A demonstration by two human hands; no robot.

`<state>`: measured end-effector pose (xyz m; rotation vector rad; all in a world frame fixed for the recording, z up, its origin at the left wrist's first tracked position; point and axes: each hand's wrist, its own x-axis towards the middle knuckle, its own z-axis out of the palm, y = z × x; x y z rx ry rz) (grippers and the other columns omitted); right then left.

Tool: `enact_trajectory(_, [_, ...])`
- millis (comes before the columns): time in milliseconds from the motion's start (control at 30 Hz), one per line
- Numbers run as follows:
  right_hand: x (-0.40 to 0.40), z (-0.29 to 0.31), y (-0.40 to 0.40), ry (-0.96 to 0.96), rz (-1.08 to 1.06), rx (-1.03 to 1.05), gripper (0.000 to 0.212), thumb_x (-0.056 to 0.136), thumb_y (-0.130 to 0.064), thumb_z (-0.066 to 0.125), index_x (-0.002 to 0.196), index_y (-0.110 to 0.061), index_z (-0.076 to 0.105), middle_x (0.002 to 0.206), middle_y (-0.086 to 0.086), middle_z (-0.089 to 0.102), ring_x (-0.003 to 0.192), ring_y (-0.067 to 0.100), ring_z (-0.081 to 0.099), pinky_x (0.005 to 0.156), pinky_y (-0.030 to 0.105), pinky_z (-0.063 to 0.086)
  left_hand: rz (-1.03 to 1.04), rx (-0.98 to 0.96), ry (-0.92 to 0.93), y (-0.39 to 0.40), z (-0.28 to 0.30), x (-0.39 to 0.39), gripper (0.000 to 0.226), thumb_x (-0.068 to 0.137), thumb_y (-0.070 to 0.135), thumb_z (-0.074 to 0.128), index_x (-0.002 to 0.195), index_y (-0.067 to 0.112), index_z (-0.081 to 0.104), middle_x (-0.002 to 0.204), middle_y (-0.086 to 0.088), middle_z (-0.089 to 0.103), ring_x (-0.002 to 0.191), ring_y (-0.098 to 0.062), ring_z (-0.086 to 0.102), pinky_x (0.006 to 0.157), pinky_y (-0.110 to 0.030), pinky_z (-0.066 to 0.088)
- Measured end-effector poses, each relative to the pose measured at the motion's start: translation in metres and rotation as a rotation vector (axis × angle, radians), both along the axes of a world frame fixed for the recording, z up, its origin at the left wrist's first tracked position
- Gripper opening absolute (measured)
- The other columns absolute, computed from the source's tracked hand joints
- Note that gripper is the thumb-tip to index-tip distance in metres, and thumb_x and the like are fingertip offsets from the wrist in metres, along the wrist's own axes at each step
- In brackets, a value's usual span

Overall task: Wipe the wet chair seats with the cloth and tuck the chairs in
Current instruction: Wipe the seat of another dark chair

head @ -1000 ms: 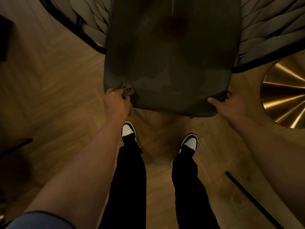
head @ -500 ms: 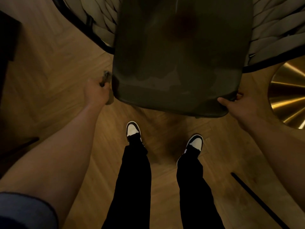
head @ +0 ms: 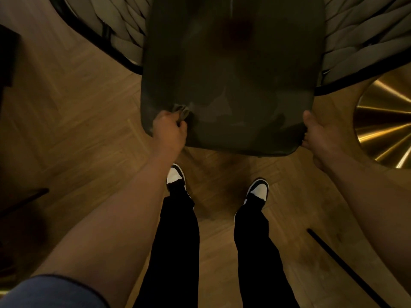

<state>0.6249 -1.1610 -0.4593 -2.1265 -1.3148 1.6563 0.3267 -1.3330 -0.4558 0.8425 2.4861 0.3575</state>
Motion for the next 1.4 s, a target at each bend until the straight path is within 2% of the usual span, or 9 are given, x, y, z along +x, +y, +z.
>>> enact_trajectory(100, [0.002, 0.002, 0.004, 0.018, -0.043, -0.046, 0.048, 0.100, -0.063, 0.045, 0.124, -0.027, 0.065, 0.127, -0.001, 0.068, 0.113, 0.018, 0.067, 0.088, 0.032, 0.057, -0.044, 0.053, -0.050, 0.019, 0.001, 0.046, 0.029, 0.093, 0.017, 0.059, 0.121, 0.014, 0.067, 0.116, -0.006, 0.057, 0.092, -0.010, 0.052, 0.086, -0.019, 0.040])
enact_trajectory(267, [0.002, 0.011, 0.008, 0.065, -0.073, -0.094, 0.062, 0.105, -0.062, 0.029, 0.136, -0.016, 0.057, 0.121, 0.001, 0.068, 0.107, 0.016, 0.069, 0.084, 0.030, 0.057, -0.075, 0.115, -0.103, 0.049, 0.001, 0.108, 0.030, 0.094, 0.017, 0.059, 0.123, 0.012, 0.064, 0.119, -0.010, 0.056, 0.100, -0.021, 0.058, 0.094, -0.032, 0.049])
enact_trajectory(467, [0.005, 0.016, 0.007, 0.093, -0.129, -0.136, 0.065, 0.105, -0.063, 0.023, 0.128, -0.014, 0.058, 0.101, -0.005, 0.069, 0.095, 0.011, 0.070, 0.080, 0.027, 0.056, -0.112, 0.135, -0.117, 0.069, 0.001, 0.148, 0.030, 0.094, 0.016, 0.058, 0.122, 0.008, 0.064, 0.117, -0.011, 0.056, 0.098, -0.022, 0.059, 0.090, -0.031, 0.050])
enact_trajectory(767, [0.004, 0.014, 0.005, 0.133, -0.179, -0.124, 0.065, 0.106, -0.061, 0.023, 0.123, -0.011, 0.060, 0.113, 0.005, 0.070, 0.101, 0.016, 0.069, 0.095, 0.035, 0.057, -0.171, 0.147, -0.119, 0.089, -0.004, 0.185, 0.033, 0.094, 0.016, 0.057, 0.125, 0.008, 0.063, 0.116, -0.012, 0.055, 0.100, -0.025, 0.057, 0.089, -0.030, 0.046])
enact_trajectory(900, [0.004, 0.015, 0.003, 0.158, -0.201, -0.115, 0.056, 0.108, -0.058, 0.025, 0.103, -0.016, 0.062, 0.102, 0.001, 0.071, 0.097, 0.016, 0.069, 0.089, 0.033, 0.057, -0.327, 0.150, -0.141, 0.105, -0.009, 0.217, 0.032, 0.094, 0.016, 0.057, 0.124, 0.008, 0.063, 0.119, -0.014, 0.055, 0.103, -0.029, 0.055, 0.086, -0.034, 0.048])
enact_trajectory(1000, [0.009, 0.012, 0.002, 0.148, -0.209, -0.098, 0.050, 0.106, -0.060, 0.028, 0.100, -0.023, 0.060, 0.113, 0.003, 0.071, 0.109, 0.019, 0.067, 0.103, 0.042, 0.052, -0.487, 0.104, -0.162, 0.118, -0.013, 0.242, 0.037, 0.093, 0.018, 0.059, 0.129, 0.011, 0.059, 0.126, -0.012, 0.050, 0.108, -0.026, 0.050, 0.089, -0.035, 0.049])
enact_trajectory(1100, [0.012, 0.012, 0.003, 0.141, -0.204, -0.100, 0.042, 0.107, -0.059, 0.027, 0.095, -0.031, 0.055, 0.120, 0.002, 0.068, 0.114, 0.019, 0.064, 0.105, 0.042, 0.050, -0.624, 0.074, -0.039, 0.120, -0.012, 0.246, 0.039, 0.093, 0.021, 0.056, 0.131, 0.015, 0.056, 0.131, -0.009, 0.048, 0.110, -0.028, 0.046, 0.087, -0.035, 0.044])
enact_trajectory(1267, [0.010, 0.011, 0.003, 0.089, -0.148, -0.090, 0.044, 0.109, -0.050, 0.031, 0.096, -0.022, 0.061, 0.105, 0.001, 0.070, 0.099, 0.015, 0.067, 0.087, 0.033, 0.055, -0.802, 0.040, 0.173, 0.100, -0.015, 0.228, 0.053, 0.094, 0.023, 0.049, 0.145, 0.021, 0.039, 0.139, -0.011, 0.038, 0.117, -0.036, 0.040, 0.095, -0.045, 0.034])
enact_trajectory(1400, [0.011, 0.005, 0.006, 0.025, 0.027, -0.062, 0.037, 0.106, -0.045, 0.048, 0.119, -0.017, 0.069, 0.110, 0.001, 0.073, 0.105, 0.019, 0.069, 0.092, 0.036, 0.057, -0.794, 0.020, 0.195, 0.093, -0.013, 0.205, 0.053, 0.097, 0.022, 0.043, 0.149, 0.017, 0.033, 0.134, -0.014, 0.041, 0.106, -0.035, 0.046, 0.086, -0.041, 0.040])
